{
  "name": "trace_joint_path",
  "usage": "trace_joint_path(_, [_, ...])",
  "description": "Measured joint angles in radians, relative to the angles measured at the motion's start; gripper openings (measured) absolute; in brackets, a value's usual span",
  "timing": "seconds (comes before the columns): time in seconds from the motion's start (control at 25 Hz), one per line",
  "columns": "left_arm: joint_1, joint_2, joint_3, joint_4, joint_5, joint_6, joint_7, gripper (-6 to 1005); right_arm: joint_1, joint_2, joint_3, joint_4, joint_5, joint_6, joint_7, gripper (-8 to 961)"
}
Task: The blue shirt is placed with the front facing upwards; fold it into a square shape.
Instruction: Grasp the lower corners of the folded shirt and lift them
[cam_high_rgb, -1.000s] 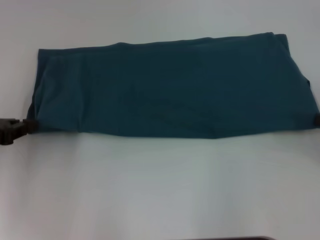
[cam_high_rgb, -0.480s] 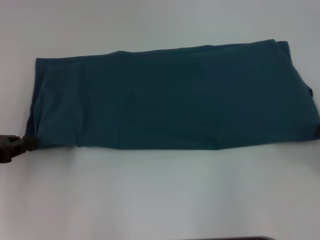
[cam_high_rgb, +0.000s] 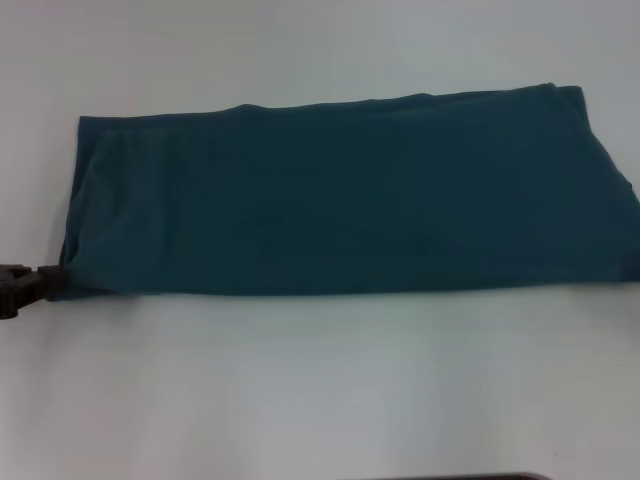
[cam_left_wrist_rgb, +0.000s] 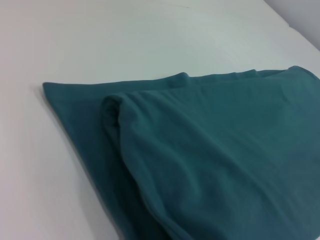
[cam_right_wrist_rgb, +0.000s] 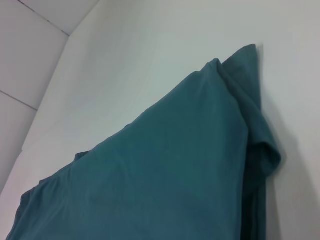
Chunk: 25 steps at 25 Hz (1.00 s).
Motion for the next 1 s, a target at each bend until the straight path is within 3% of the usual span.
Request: trace_joint_path(1.0, [-0.012, 0.012, 0.001, 0.002, 0.001, 0.044, 0.0, 153, 0.003, -0.013, 0.0, 0.0, 0.0, 0.009, 0.012, 56])
